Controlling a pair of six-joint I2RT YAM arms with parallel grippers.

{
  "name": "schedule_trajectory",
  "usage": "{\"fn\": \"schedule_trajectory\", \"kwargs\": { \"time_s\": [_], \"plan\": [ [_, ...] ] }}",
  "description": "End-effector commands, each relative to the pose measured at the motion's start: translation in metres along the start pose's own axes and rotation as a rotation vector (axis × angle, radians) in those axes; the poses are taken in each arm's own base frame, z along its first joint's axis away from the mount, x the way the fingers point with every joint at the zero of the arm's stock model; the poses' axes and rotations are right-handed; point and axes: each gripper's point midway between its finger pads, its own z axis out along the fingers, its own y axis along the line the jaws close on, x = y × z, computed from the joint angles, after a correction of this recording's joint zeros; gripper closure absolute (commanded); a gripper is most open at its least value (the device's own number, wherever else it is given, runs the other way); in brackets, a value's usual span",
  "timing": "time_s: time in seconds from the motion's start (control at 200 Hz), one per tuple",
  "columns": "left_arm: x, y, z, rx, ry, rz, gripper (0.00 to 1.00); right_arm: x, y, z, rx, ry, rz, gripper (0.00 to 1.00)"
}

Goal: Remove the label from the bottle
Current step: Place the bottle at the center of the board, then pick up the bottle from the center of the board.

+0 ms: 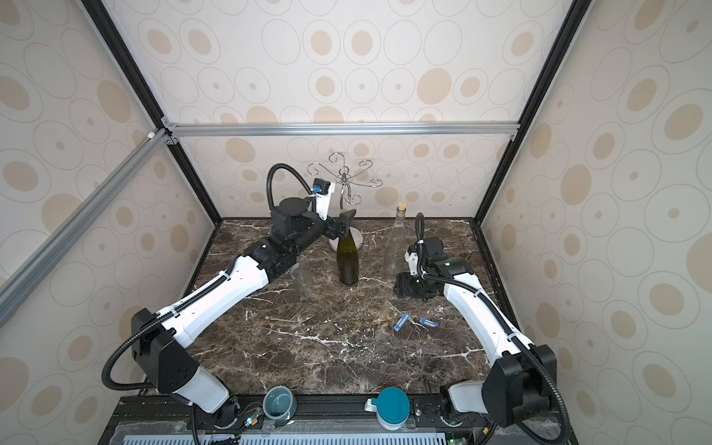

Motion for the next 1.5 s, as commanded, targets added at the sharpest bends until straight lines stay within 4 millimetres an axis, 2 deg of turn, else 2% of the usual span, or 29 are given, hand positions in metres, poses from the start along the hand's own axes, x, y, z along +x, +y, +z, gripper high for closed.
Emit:
{"fn": "schedule_trajectory", "kwargs": {
  "time_s": [0.0,0.24,0.34,0.37,0.385,0.64,0.8,0.825,0.941,1.076,1.261,1.496],
  "plan": [
    [-0.007,0.009,-0.016,-0.031,-0.015,0.004,0.05,-0.01,0.011,-0.014,-0.046,-0.033,-0.033,0.33],
    [-0.007,0.019,-0.039,-0.073,-0.016,0.027,0.0,-0.025,0.03,-0.025,-0.131,-0.07,-0.034,0.26],
    [-0.01,0.022,-0.048,-0.082,-0.024,0.025,0.0,-0.026,0.032,-0.026,-0.138,-0.06,-0.026,0.15],
    [-0.012,0.024,-0.051,-0.088,-0.026,0.023,0.0,-0.025,0.033,-0.026,-0.139,-0.055,-0.03,0.03],
    [-0.012,0.025,-0.052,-0.09,-0.027,0.022,0.0,-0.026,0.034,-0.026,-0.139,-0.054,-0.031,0.0],
    [-0.012,0.054,-0.082,-0.185,-0.013,0.018,0.0,-0.024,0.044,-0.029,-0.171,-0.072,-0.066,0.0],
    [0.006,0.075,-0.094,-0.211,0.055,0.012,0.0,-0.023,0.047,-0.027,-0.192,-0.074,-0.063,0.01],
    [0.01,0.079,-0.097,-0.216,0.068,0.01,0.0,-0.02,0.055,-0.026,-0.207,-0.069,-0.084,0.01],
    [0.029,0.094,-0.112,-0.243,0.115,0.001,0.0,-0.017,0.059,-0.025,-0.219,-0.07,-0.087,0.02],
    [0.049,0.089,-0.123,-0.19,0.147,-0.033,0.0,-0.014,0.055,-0.022,-0.204,-0.076,-0.087,0.02],
    [0.074,0.079,-0.127,-0.141,0.177,-0.065,0.0,-0.017,0.051,-0.022,-0.174,-0.079,-0.096,0.02],
    [0.098,0.071,-0.118,-0.089,0.221,-0.062,0.0,-0.021,0.051,-0.017,-0.174,-0.073,-0.096,0.02]
  ]
}}
